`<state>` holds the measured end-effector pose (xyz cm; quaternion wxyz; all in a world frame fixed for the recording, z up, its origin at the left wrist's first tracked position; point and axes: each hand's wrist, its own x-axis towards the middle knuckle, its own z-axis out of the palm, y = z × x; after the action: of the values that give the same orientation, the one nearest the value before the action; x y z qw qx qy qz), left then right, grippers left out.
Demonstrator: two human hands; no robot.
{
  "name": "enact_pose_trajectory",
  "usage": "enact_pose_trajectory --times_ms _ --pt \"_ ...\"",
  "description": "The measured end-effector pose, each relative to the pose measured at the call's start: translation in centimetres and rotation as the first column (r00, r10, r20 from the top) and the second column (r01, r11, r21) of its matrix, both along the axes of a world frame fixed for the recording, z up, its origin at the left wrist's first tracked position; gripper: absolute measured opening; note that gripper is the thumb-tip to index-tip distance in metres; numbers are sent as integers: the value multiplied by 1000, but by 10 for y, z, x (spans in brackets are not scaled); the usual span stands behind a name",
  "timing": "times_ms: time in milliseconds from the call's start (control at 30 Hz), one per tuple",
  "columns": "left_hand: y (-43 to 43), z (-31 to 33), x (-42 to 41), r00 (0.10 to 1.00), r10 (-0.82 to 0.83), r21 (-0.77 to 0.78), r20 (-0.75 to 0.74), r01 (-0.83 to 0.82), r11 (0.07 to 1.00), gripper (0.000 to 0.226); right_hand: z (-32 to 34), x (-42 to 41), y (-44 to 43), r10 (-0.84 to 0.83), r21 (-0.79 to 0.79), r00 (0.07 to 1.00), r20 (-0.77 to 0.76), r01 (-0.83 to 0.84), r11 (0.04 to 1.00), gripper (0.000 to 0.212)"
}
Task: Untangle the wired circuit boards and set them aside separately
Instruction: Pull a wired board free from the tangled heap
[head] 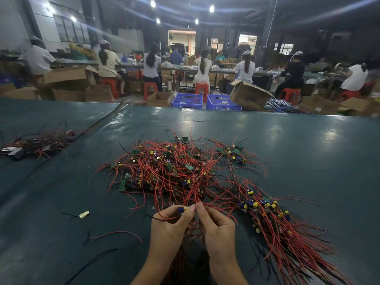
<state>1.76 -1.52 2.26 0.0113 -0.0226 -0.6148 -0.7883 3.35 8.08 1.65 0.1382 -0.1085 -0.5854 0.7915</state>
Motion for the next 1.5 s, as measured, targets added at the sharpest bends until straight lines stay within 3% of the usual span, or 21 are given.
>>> enact_pose_trajectory --times_ms 167,400,600,867,1033,1167,1267,1400,1500 --pt "1 -1 0 995 86 -51 -55 -89 995 20 1 -1 1 -15 -13 1000 2 15 1000 13" --pt "4 -4 0 995 93 40 44 -94 995 27 -2 1 -8 -55 -76 997 63 60 995 14" --pt "7 -2 1 994 63 97 91 -72 993 5 2 1 -5 -67 -146 993 100 81 986 15" --pt "8 -2 2 978 -3 121 209 -23 992 18 2 5 -5 -123 45 992 19 122 992 25" --pt "11 -5 3 971 83 100 225 -108 989 18 0 5 -10 -143 112 989 23 139 984 23" --pt "11 -6 2 968 141 71 205 -159 985 18 2 3 -18 -82 -169 986 143 106 980 23" --pt "13 -8 1 969 155 40 194 -166 985 16 5 4 -21 -7 -429 979 205 96 898 18" --pt "11 -9 -2 965 181 52 189 -194 980 15 8 -3 -18 51 -508 974 221 71 858 14" --pt "8 -7 -4 962 214 52 171 -225 973 20 10 -6 -12 45 -440 969 243 68 895 15"
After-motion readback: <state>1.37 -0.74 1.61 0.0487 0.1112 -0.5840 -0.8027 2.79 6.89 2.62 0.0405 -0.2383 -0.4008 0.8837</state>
